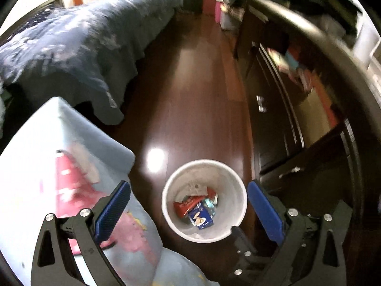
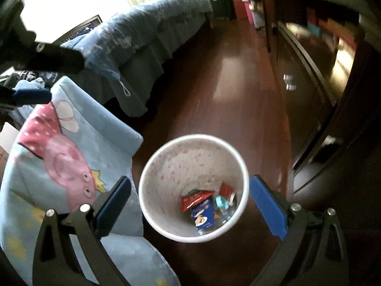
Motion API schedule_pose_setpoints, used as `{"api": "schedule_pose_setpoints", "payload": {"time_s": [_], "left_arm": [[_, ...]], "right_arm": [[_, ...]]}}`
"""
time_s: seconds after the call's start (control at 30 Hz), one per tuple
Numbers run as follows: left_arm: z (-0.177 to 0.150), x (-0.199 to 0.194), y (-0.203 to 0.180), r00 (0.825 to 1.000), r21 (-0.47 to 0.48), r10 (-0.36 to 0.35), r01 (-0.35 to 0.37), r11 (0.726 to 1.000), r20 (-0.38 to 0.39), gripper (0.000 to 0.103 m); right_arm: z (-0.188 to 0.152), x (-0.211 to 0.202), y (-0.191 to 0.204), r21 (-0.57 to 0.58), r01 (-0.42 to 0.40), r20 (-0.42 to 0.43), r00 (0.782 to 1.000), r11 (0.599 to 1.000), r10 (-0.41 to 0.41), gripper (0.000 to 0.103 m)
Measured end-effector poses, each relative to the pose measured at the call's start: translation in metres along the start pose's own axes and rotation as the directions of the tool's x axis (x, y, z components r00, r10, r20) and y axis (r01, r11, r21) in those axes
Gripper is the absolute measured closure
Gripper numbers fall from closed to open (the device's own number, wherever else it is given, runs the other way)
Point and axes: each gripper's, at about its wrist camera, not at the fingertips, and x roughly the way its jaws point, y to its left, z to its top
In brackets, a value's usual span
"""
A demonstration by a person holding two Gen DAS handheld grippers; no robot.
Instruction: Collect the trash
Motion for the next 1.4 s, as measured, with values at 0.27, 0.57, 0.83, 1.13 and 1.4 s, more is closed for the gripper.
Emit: {"api": "schedule_pose_setpoints", "payload": {"time_s": [0.27, 0.57, 0.83, 1.13, 1.4], "left_arm": [[-0.027, -0.093, 0.063, 0.984, -0.149, 0.077, -0.052, 0.987, 0.164, 0.005], [-0.086, -0.188, 0.125, 0.917, -0.271, 0.247, -0.163, 0.949, 0.313, 0.004], [-0.157, -0.248, 0.174, 0.847, -0.368, 0.424, -0.3, 0.88, 0.322, 0.004], [-0.238, -0.29, 0.224, 0.779, -0.474, 0.566, -0.404, 0.782, 0.27, 0.004], [-0.286, -0.312, 0.252, 0.772, -0.523, 0.586, -0.403, 0.751, 0.247, 0.004]], "right_arm": [[0.029, -0.083, 0.052, -0.127, 0.049, 0.133, 0.991, 0.991, -0.032, 0.003], [0.032, -0.163, 0.136, -0.262, 0.055, 0.236, 0.972, 0.963, 0.009, 0.003], [0.01, -0.205, 0.226, -0.397, -0.036, 0.252, 0.957, 0.917, 0.147, 0.003], [-0.022, -0.226, 0.31, -0.487, -0.1, 0.215, 0.949, 0.868, 0.229, 0.003], [-0.049, -0.241, 0.359, -0.524, -0.107, 0.205, 0.947, 0.845, 0.247, 0.003]]}}
